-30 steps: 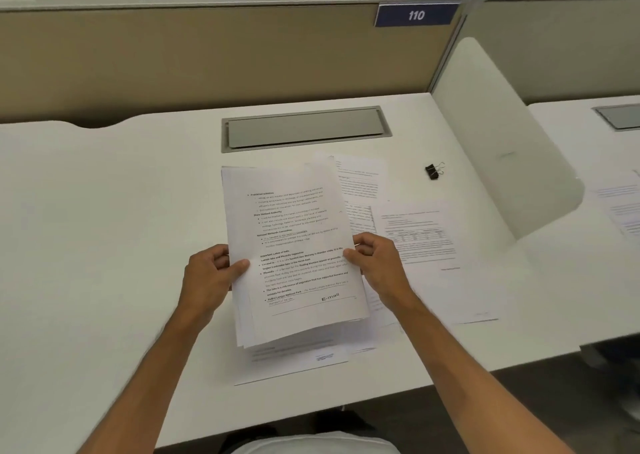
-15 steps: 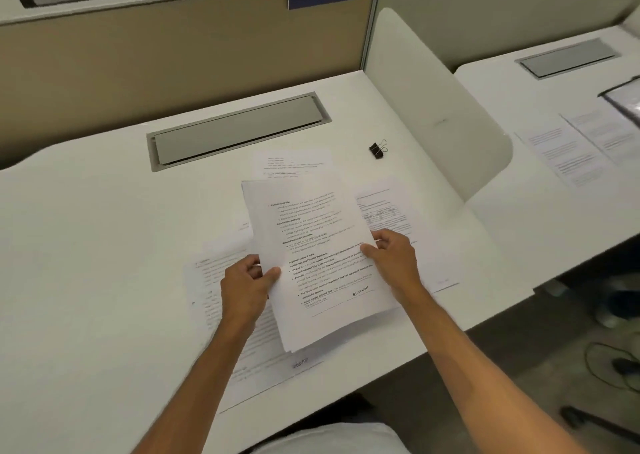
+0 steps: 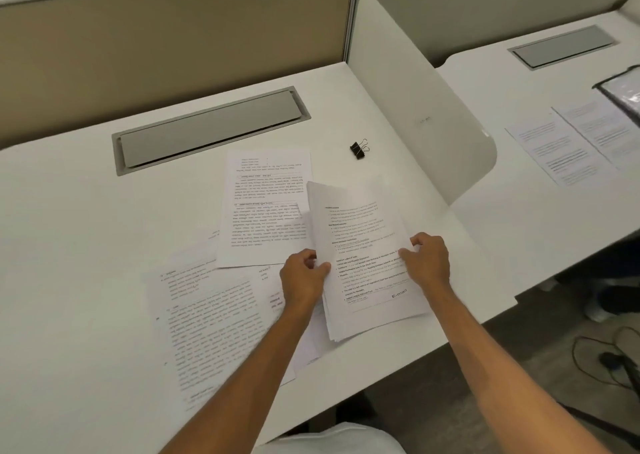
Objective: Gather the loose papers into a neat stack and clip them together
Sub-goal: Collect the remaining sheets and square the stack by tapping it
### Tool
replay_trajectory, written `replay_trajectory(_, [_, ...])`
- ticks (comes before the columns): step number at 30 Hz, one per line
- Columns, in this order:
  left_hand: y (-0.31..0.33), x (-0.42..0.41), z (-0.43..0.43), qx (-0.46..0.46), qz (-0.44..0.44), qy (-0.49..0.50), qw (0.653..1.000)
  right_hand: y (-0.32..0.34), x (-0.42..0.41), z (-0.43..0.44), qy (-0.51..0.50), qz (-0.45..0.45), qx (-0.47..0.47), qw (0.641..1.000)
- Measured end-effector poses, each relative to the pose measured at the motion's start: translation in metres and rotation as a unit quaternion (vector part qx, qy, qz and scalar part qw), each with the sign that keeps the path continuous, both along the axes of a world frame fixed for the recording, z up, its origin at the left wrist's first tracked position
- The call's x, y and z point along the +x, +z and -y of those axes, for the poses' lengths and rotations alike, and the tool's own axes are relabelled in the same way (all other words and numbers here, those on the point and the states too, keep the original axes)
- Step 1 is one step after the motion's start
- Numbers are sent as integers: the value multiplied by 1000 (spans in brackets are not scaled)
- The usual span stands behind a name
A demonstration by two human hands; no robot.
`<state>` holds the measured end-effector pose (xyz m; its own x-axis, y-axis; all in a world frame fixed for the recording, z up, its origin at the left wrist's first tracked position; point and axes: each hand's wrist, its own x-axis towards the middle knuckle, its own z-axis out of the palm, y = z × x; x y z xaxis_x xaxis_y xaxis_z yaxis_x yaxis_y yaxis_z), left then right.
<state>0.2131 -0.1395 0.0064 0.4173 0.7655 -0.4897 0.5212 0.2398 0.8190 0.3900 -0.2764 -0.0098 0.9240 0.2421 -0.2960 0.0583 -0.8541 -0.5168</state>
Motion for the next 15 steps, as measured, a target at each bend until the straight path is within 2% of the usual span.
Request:
replay_trajectory(3, [3,18,8,13,-10,27,1000,-3,10,-1,10,16,-30,999])
replay_trajectory(11, [-1,40,12,-4,-50,76,996,-3,26,-2,22,-22,-18,999])
replay_trajectory(15, [-1,44,17,-5,-21,100,995,0,31,-2,19,-48,-3,999])
